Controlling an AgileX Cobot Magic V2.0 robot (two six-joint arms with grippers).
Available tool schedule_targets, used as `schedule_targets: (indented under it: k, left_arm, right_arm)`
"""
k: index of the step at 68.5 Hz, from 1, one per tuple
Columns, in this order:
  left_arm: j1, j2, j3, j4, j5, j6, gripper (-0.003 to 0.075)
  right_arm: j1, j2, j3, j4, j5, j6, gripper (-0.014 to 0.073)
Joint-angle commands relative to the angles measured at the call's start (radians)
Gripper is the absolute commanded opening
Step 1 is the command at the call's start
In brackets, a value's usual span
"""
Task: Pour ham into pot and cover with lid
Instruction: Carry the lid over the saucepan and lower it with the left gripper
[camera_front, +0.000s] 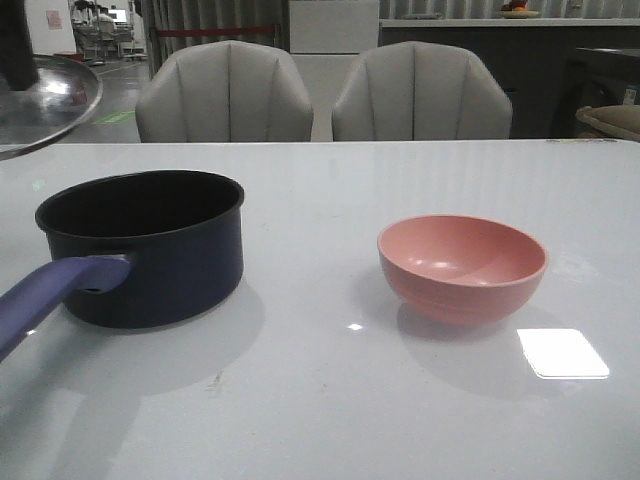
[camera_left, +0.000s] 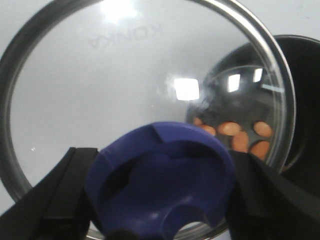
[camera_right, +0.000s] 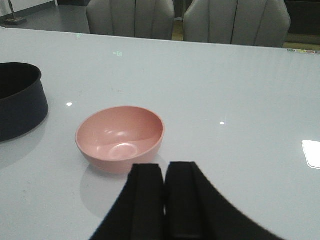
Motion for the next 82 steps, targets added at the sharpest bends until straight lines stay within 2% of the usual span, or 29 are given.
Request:
schedule_targets:
  k: [1, 10, 21, 43, 66, 72, 75, 82]
  left_arm:
    - [-0.086, -0.029, -0.036, -0.020, -0.031, -0.001, 0.0267]
    - [-0.173, 0.003, -0.040, -0.020, -0.026, -0.001, 0.0267]
    - [-0.215, 0.054, -0.072, -0.022, -0.001, -0.001, 0.0268]
    - [-0.220, 0.129, -0.135, -0.043, 0.045, -0.001, 0.0268]
    - [-0.220, 0.169, -0.136, -0.041, 0.070, -0.001, 0.0278]
    - [-0.218, 0.170, -0.136, -0.035, 0.060, -0.001, 0.0348]
    - [-0.216, 0.171, -0.136, -0.035, 0.060, -0.001, 0.0420]
    - [-0.216, 0.178, -0.136, -0.035, 0.068, -0.001, 0.0530]
  right_arm:
    - [0.001, 0.008, -0.027, -0.011, -0.074, -0.004, 0.0144]
    - [0.001, 0.008, -0.027, -0.011, -0.074, -0.004, 0.0144]
    - [0.001, 0.008, -0.027, -0.011, -0.074, -0.004, 0.0144]
    - [0.001, 0.008, -0.027, -0.011, -0.074, -0.004, 0.0144]
    - [0.001, 0.008, -0.027, -0.011, -0.074, -0.004, 0.0144]
    - [0.001, 0.008, -0.027, -0.011, -0.074, -0.004, 0.0144]
    - [0.001, 0.008, -0.027, -0.011, -0.074, -0.004, 0.0144]
    - [0.001, 0.008, -0.027, -0.011, -0.074, -0.004, 0.0144]
